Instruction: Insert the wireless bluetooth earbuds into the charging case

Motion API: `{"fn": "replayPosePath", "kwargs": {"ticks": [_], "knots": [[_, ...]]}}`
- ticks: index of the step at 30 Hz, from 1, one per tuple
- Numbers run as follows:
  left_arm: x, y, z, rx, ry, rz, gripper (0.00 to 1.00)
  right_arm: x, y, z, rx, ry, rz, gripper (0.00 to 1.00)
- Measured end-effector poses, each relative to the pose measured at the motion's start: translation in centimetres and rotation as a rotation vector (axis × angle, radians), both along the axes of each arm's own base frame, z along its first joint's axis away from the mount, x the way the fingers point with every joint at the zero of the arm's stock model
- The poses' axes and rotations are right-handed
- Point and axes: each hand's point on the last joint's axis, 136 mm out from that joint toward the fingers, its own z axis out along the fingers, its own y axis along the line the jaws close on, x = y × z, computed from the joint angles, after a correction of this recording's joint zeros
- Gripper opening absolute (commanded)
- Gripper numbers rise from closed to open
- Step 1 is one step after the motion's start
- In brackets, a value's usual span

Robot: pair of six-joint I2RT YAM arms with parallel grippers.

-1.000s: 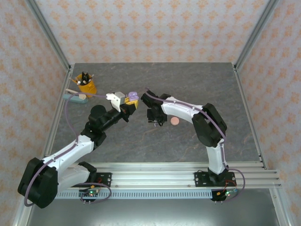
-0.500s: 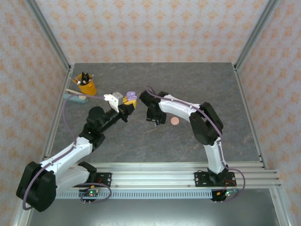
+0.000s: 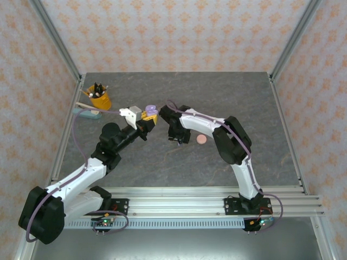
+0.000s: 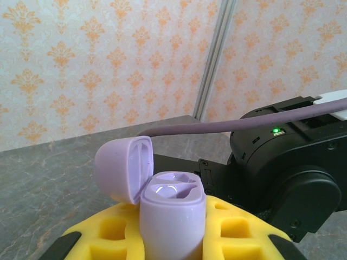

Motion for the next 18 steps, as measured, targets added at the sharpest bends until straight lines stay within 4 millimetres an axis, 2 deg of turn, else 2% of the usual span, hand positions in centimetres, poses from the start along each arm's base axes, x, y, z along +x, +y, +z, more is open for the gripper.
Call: {"fn": "replayPosePath", "kwargs": {"ticks": [7,14,18], "knots": [[0.03,0.04,0.00,0.000,0.000,0.003,0.00,-0.01,-0.01,-0.50,-0.006,0.008,-0.007,0.36],[0.03,0.04,0.00,0.000,0.000,0.003,0.00,0.01,0.09,-0.51,-0.005,0.004,-0.005,0.34],[0.03,0.04,0.00,0.000,0.000,0.003,0.00,0.06,0.11,-0.52,-0.004,0.003,-0.005,0.29]]}}
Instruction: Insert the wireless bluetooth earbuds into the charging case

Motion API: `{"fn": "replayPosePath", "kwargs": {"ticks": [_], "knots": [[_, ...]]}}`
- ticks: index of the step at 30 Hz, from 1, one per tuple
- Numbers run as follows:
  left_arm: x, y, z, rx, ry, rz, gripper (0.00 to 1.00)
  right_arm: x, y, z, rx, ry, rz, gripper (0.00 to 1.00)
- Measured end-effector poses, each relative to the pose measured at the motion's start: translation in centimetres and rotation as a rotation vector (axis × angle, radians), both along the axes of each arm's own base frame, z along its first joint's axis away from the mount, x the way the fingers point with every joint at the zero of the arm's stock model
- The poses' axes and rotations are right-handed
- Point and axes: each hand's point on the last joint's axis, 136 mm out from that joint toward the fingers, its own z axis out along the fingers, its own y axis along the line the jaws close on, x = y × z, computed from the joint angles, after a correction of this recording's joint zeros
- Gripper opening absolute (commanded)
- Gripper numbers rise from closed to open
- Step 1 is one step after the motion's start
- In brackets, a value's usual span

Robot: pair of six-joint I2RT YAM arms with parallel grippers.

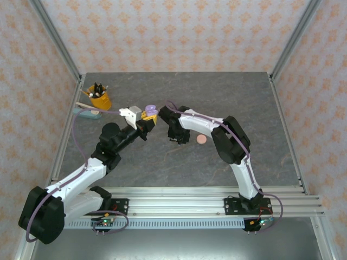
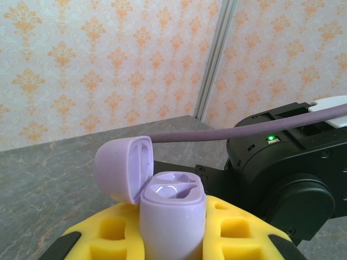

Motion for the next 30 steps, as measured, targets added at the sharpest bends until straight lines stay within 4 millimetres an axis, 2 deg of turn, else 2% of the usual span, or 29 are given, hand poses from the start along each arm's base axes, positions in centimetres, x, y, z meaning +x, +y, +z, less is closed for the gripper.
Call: {"fn": "replayPosePath", "kwargs": {"ticks": [15,30], "knots": [[0.0,0.0,0.0,0.000,0.000,0.000,0.00,0.1,-0.2,0.0,0.011,-0.010,0.016,0.17],[0.0,0.0,0.0,-0.002,0.002,-0.001,0.00,-0.4,-1.4,0.2,0.057,-0.063,0.060,0.15]]}}
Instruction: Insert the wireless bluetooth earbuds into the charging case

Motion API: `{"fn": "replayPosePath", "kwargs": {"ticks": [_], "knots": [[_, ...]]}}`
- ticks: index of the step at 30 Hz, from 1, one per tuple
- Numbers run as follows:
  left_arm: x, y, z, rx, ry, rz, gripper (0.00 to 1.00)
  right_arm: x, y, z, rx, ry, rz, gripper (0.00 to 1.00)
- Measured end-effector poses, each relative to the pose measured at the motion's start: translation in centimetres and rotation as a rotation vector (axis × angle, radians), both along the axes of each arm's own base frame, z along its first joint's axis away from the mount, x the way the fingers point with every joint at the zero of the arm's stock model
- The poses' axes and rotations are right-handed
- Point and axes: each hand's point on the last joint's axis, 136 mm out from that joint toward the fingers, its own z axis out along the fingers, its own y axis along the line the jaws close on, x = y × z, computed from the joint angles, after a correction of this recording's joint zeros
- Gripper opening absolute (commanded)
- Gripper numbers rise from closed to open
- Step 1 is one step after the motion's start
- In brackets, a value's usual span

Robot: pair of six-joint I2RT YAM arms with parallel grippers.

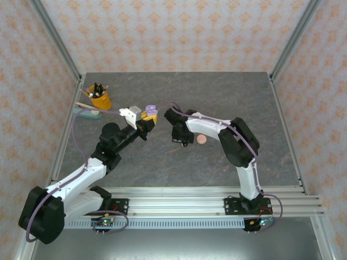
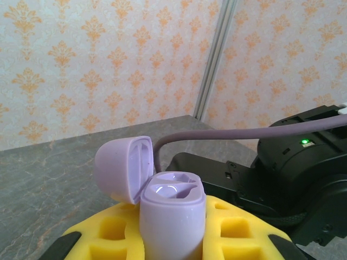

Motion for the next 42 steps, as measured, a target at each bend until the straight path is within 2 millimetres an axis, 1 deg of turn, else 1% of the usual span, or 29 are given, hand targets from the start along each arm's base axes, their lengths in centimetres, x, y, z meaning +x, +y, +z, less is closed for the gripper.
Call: {"fn": "replayPosePath", "kwargs": {"ticks": [5,8,11,14,17,21,24,27,31,37,40,42], "knots": [[0.0,0.0,0.0,0.000,0.000,0.000,0.00,-0.2,-0.2,0.4,0.020,-0.023,0.001,0.15],[0.0,0.0,-0.1,0.002,0.004,0.000,0.00,-0.1,-0.3,1.4,0.044,-0.054,0.000,0.15],[0.0,0.0,-0.5,0.008,0.017,0.000,0.00,0.3,-0.5,2.8,0.074,-0.094,-0.009,0.15],[0.0,-0.1,-0.6,0.010,0.023,-0.004,0.00,0.8,-0.8,4.8,0.106,-0.142,-0.020,0.14],[-0.1,-0.1,-0.9,0.015,0.034,-0.011,0.00,1.2,-1.1,7.4,0.143,-0.202,-0.030,0.14],[-0.3,-0.4,-1.2,0.023,0.047,-0.028,0.00,1.7,-1.7,12.0,0.206,-0.308,-0.039,0.14],[-0.5,-0.7,-0.9,0.022,0.045,-0.050,0.00,1.9,-2.2,15.6,0.258,-0.394,-0.040,0.15],[-0.7,-1.1,-0.1,0.023,0.027,-0.077,0.00,1.9,-2.6,19.0,0.310,-0.474,-0.029,0.15],[-0.9,-1.6,1.0,0.033,-0.011,-0.104,0.00,1.8,-2.7,22.9,0.369,-0.564,-0.006,0.15],[-0.9,-3.1,2.3,0.054,-0.055,-0.151,0.00,2.0,-2.0,28.9,0.476,-0.697,0.031,0.15],[-0.7,-4.0,3.3,0.065,-0.086,-0.168,0.00,2.1,-1.5,32.0,0.541,-0.766,0.047,0.15],[-0.6,-4.6,4.2,0.071,-0.117,-0.180,0.00,2.1,-1.1,33.9,0.589,-0.808,0.059,0.15]]}}
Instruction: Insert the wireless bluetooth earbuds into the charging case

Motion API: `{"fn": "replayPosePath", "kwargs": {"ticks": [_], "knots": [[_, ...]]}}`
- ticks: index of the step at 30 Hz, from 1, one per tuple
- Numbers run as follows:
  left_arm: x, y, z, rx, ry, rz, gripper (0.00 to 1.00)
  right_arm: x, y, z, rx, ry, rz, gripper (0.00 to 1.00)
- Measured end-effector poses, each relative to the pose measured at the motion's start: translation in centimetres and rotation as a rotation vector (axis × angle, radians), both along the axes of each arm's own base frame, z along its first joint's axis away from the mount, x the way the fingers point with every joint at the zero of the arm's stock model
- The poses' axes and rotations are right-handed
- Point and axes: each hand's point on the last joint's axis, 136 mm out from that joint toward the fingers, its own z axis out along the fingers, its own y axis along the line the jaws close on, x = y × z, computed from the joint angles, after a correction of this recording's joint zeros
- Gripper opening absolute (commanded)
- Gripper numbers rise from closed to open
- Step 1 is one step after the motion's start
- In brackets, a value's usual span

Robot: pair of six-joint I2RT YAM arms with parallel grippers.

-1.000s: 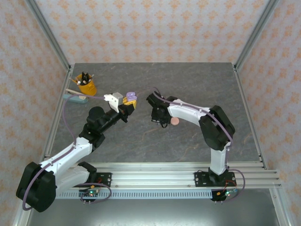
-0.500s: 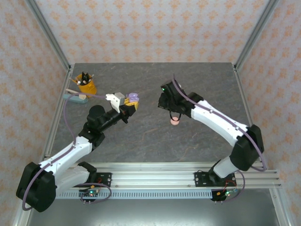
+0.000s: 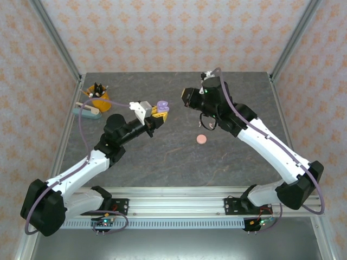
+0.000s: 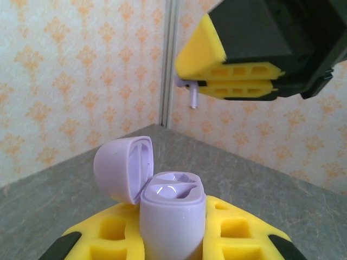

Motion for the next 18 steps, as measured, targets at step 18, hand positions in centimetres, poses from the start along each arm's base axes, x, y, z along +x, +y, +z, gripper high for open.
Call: {"fn": "replayPosePath", "kwargs": {"ticks": [18], "knots": [[1.3,-1.3,5.7,0.027,-0.194,-0.004,0.00,-2.5,1.1,6.9,0.210,-0.226,0.144,0.15]]}}
